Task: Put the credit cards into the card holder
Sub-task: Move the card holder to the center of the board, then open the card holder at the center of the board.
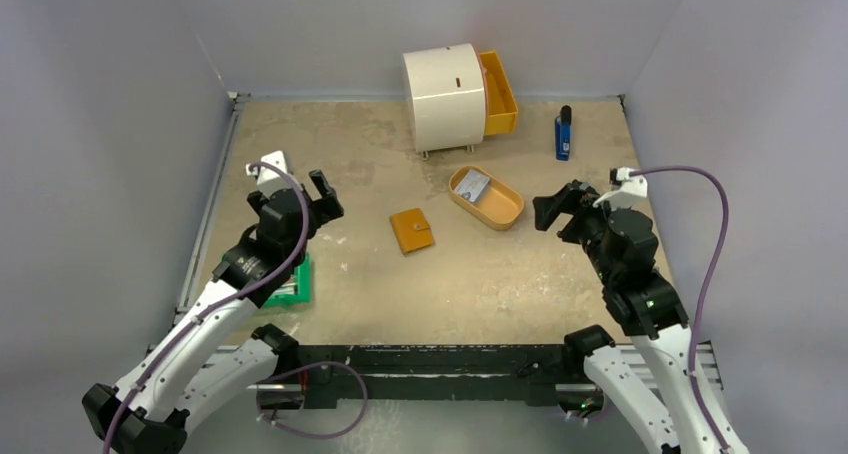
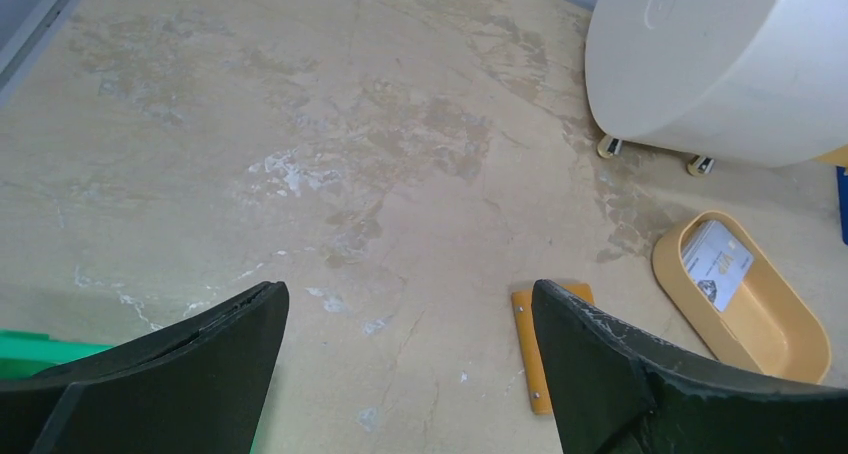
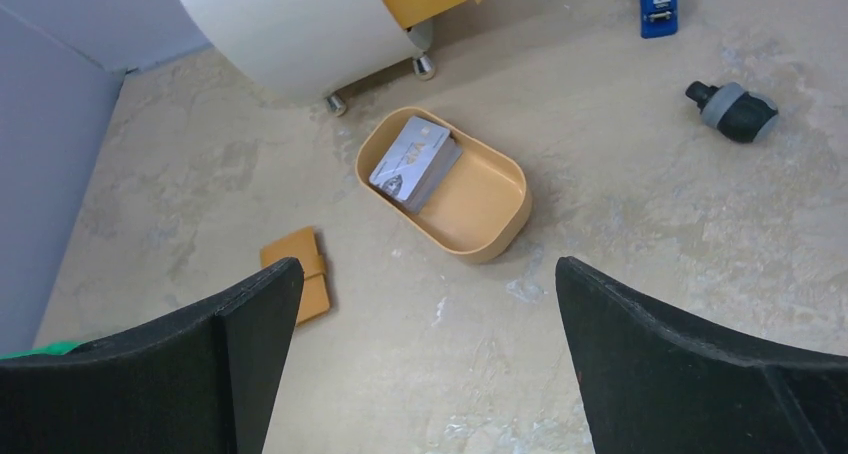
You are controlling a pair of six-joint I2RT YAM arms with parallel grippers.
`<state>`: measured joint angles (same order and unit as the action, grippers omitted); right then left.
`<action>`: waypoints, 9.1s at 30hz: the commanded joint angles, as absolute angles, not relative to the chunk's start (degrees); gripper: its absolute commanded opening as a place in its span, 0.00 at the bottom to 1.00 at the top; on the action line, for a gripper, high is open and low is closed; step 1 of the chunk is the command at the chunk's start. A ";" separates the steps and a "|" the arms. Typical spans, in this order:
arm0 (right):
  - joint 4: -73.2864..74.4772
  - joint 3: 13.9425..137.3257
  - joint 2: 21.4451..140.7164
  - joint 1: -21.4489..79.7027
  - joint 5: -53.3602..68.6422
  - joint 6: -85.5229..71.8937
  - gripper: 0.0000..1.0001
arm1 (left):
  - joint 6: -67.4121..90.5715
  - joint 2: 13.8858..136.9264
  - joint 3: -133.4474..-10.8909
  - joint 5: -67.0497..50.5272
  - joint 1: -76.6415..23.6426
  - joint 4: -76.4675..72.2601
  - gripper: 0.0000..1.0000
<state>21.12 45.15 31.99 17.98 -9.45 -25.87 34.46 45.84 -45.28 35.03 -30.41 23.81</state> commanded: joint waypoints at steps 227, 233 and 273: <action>29.02 61.18 102.04 65.13 -34.15 -46.02 0.30 | 67.93 84.15 -16.74 12.79 -51.95 -30.30 0.00; 29.66 61.02 102.29 65.13 -35.19 -46.05 0.21 | 67.94 84.76 -16.72 12.74 -51.94 -30.65 0.00; 13.67 49.89 79.45 60.87 -23.19 -41.94 0.51 | 68.32 80.79 -25.59 10.72 -51.95 -28.79 0.21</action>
